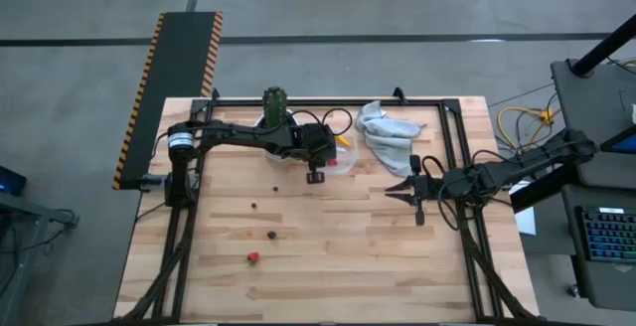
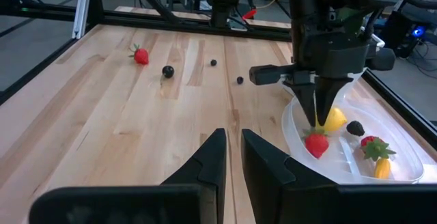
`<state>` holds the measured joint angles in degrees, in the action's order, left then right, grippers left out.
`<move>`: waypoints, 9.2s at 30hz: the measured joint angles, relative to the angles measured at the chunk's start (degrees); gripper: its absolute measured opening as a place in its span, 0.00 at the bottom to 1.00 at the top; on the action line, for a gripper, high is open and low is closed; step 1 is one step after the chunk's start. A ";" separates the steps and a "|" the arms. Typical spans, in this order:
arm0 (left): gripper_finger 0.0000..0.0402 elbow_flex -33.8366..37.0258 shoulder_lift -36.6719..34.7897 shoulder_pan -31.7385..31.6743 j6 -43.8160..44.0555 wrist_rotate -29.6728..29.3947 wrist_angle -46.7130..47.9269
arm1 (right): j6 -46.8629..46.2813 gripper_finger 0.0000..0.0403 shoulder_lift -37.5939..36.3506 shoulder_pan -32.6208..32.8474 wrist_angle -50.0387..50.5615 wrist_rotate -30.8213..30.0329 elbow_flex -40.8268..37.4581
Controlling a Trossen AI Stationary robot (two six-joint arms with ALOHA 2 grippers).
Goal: Pick and placing Produce into tupperware
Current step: Put the red strawberry into the transparent bin
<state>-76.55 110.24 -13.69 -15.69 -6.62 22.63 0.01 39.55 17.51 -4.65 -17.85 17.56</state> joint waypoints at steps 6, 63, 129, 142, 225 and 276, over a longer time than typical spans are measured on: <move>0.21 -0.06 -0.10 0.03 0.33 0.03 -0.37 | -0.01 0.10 0.00 -0.02 0.08 0.00 0.00; 0.16 -2.76 -9.94 50.56 106.99 18.55 39.71 | -1.46 0.10 0.04 0.11 -0.26 4.79 -1.29; 0.45 6.58 -6.13 48.65 112.93 16.60 33.06 | 0.46 0.10 0.02 0.09 0.20 4.81 -1.70; 0.45 7.06 -6.08 49.00 114.36 17.12 31.59 | 0.46 0.10 0.04 0.10 0.41 4.96 -1.73; 0.00 6.55 -18.91 25.83 70.84 -1.01 33.90 | -1.46 0.10 -0.02 0.11 0.86 4.91 -1.73; 0.01 -14.60 3.56 -0.57 22.75 1.67 18.31 | 0.88 0.10 -0.13 0.11 -1.61 4.77 -1.51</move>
<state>-91.15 113.80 -14.26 7.06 -4.95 40.94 0.89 39.42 17.62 -6.26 -13.08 16.05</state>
